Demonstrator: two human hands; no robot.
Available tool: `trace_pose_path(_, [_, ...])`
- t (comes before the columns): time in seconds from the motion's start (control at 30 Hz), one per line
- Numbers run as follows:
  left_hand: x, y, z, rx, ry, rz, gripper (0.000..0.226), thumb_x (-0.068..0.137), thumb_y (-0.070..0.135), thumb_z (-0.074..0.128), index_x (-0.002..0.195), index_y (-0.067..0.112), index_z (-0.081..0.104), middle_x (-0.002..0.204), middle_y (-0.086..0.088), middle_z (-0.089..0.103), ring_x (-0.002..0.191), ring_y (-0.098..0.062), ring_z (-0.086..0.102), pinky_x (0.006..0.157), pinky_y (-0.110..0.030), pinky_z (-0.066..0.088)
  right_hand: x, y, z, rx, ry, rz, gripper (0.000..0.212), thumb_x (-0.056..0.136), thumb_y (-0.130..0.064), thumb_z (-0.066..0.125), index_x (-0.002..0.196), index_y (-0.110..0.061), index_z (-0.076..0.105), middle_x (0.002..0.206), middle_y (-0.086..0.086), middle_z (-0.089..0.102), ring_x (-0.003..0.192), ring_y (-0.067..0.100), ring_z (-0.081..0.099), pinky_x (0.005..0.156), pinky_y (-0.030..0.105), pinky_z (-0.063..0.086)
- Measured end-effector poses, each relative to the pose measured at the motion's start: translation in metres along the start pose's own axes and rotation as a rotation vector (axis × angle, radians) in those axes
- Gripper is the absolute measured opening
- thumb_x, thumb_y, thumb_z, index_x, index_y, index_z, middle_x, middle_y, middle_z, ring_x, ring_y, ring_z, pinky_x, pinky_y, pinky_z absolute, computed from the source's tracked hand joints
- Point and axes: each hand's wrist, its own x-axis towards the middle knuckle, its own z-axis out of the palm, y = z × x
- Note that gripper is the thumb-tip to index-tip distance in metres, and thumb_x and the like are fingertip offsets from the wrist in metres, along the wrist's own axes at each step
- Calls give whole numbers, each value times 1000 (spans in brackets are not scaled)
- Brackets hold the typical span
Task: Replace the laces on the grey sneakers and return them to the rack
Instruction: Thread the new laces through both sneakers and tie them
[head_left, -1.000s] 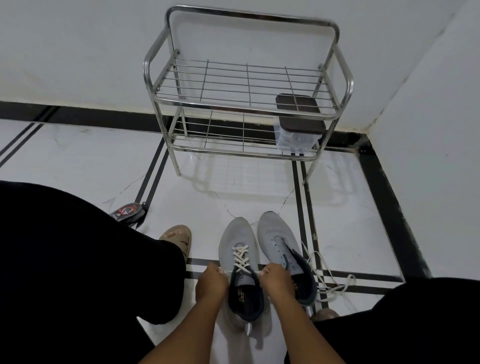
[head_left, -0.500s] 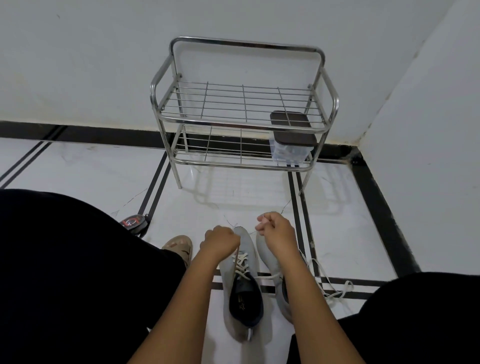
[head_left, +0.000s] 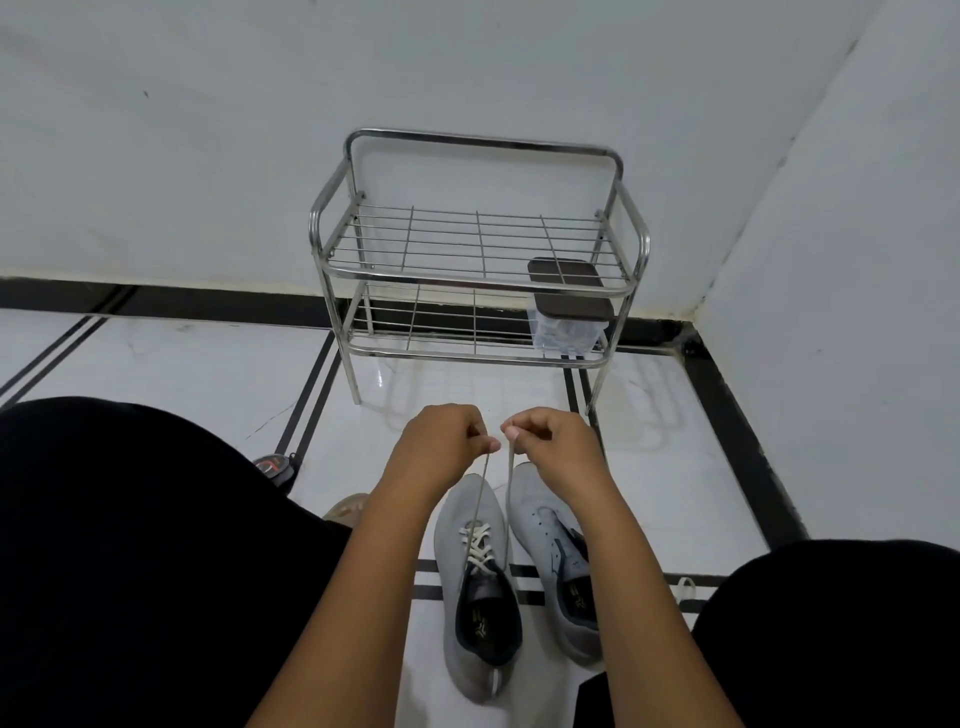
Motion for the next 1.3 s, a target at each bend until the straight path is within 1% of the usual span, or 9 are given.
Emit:
trace_pose_path(0.2, [-3, 2, 11, -150, 69, 7, 19, 84, 35, 72, 76, 20, 62, 67, 10, 59, 63, -7, 53, 54, -20, 37, -2, -4, -1, -15, 35, -17, 8, 87, -14, 69, 86, -22, 67, 75, -3, 70, 75, 10, 66, 68, 20, 46])
trace_pose_path(0.4, [-6, 2, 14, -218, 104, 21, 12, 85, 27, 71, 78, 19, 66, 66, 12, 58, 60, -3, 50, 55, -18, 37, -5, -5, -3, -18, 30, -28, 4, 89, -18, 67, 87, -21, 69, 81, -1, 73, 81, 13, 69, 78, 28, 53])
trace_pose_path(0.53, [-7, 3, 16, -241, 96, 24, 11, 86, 25, 70, 78, 21, 65, 69, 13, 61, 65, -3, 54, 57, -18, 38, -5, -5, -5, -15, 36, -52, 4, 88, -16, 68, 87, -18, 71, 78, -2, 71, 79, 12, 67, 76, 24, 51])
trace_pose_path(0.7, [-7, 3, 17, -231, 96, 42, 12, 85, 27, 71, 76, 24, 65, 70, 12, 62, 67, -5, 57, 59, -18, 41, -5, -4, -6, 23, 38, -45, 4, 87, -12, 68, 88, -15, 71, 78, 0, 71, 80, 15, 69, 81, 31, 55])
trace_pose_path(0.83, [-8, 4, 19, -224, 101, 51, 15, 87, 29, 70, 74, 25, 63, 66, 14, 59, 62, -2, 53, 57, -17, 37, -4, -4, -6, 15, 18, -63, 7, 88, -13, 68, 92, -18, 70, 78, -3, 70, 79, 13, 69, 81, 31, 55])
trace_pose_path(0.97, [-8, 3, 20, -270, 98, 45, 12, 87, 29, 69, 82, 17, 70, 77, 8, 68, 74, -9, 61, 68, -24, 48, -4, -3, -6, -27, 17, -85, 7, 89, -13, 65, 87, -18, 68, 79, -5, 68, 79, 15, 68, 78, 29, 54])
trace_pose_path(1.07, [-9, 1, 22, -356, 26, 24, 10, 86, 25, 71, 86, 15, 72, 77, 8, 68, 76, -10, 62, 68, -22, 47, -3, -2, -5, -22, 31, -98, 11, 89, -11, 64, 83, -20, 67, 86, -1, 67, 83, 18, 66, 77, 27, 52])
trace_pose_path(1.17, [-13, -1, 27, -462, 4, -5, 11, 86, 23, 71, 82, 12, 73, 82, -2, 72, 84, -21, 66, 77, -33, 50, -2, -1, -3, 22, 35, -101, 9, 88, -12, 66, 83, -19, 70, 94, 5, 68, 88, 18, 64, 82, 28, 52])
trace_pose_path(1.3, [-11, -6, 28, -515, 35, -38, 7, 84, 24, 73, 82, 17, 74, 85, 3, 73, 89, -14, 66, 77, -22, 46, 1, 2, -12, 233, 168, -60, 11, 90, -17, 66, 96, -23, 72, 93, -5, 71, 82, 7, 64, 79, 24, 54])
